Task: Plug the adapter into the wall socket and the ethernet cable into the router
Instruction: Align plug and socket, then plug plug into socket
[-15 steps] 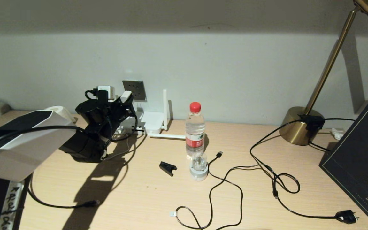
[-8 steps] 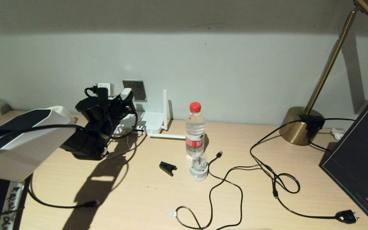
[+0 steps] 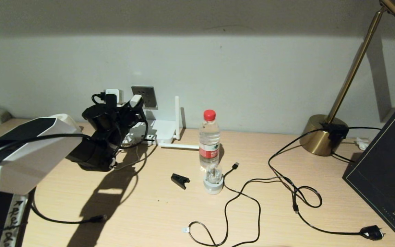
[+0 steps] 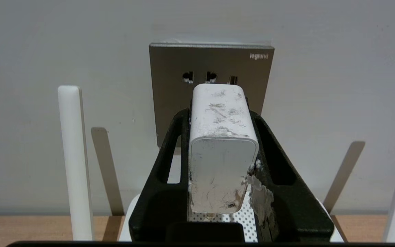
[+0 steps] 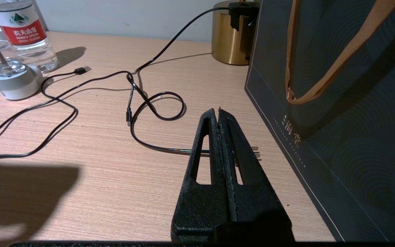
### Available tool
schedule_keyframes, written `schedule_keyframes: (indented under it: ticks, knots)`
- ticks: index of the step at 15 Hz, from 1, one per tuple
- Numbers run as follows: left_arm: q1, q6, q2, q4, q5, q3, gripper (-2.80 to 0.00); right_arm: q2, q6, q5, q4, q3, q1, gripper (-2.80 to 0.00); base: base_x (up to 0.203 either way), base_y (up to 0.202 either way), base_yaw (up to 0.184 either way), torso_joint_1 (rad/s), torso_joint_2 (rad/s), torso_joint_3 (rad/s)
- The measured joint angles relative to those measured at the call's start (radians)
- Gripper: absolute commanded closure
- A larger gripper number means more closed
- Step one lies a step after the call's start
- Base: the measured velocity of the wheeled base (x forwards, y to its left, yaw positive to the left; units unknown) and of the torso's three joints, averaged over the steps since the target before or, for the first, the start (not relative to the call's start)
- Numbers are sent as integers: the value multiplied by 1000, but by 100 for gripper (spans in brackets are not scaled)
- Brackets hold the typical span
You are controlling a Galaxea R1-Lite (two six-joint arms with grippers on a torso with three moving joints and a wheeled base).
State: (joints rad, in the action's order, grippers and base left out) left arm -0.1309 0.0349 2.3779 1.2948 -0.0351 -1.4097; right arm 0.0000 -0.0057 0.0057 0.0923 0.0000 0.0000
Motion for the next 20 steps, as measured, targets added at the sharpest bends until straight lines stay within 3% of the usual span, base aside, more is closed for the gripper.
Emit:
schedule_keyframes:
  ticks: [20]
  knots:
    - [9,-4,22,-78,-2,-83,0,0,0,0,0,0,0,0,0,0,0,0,0,0]
